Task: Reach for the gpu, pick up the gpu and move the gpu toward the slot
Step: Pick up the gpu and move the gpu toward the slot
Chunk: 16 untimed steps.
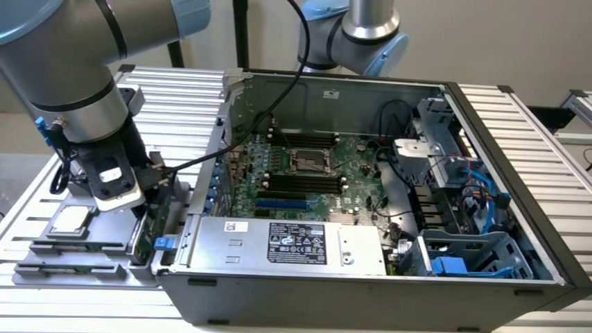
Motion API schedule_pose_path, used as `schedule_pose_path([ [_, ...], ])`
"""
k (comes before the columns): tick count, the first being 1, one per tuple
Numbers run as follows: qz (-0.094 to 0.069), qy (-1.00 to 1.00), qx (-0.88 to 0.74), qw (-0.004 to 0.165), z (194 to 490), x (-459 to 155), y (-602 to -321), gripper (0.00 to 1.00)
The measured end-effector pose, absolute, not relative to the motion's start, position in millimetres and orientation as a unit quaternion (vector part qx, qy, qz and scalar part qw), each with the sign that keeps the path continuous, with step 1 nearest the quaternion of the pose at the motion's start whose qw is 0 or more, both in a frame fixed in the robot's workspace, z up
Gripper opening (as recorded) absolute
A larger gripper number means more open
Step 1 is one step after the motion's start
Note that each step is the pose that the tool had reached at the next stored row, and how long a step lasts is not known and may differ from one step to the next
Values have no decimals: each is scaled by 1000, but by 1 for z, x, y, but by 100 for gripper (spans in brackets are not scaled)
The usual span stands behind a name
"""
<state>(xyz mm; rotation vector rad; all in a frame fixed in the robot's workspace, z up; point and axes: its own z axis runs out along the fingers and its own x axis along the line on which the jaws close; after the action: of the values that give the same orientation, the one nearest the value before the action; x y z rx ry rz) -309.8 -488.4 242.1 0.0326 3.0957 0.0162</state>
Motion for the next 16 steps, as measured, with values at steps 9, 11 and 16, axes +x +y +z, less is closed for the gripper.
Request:
schedule_pose_path([
  [9,5,1000,10,20,242,-309,-488,26],
  [11,5,1000,11,16,242,-309,-488,26],
  [16,5,1000,11,5,242,-307,-488,26],
])
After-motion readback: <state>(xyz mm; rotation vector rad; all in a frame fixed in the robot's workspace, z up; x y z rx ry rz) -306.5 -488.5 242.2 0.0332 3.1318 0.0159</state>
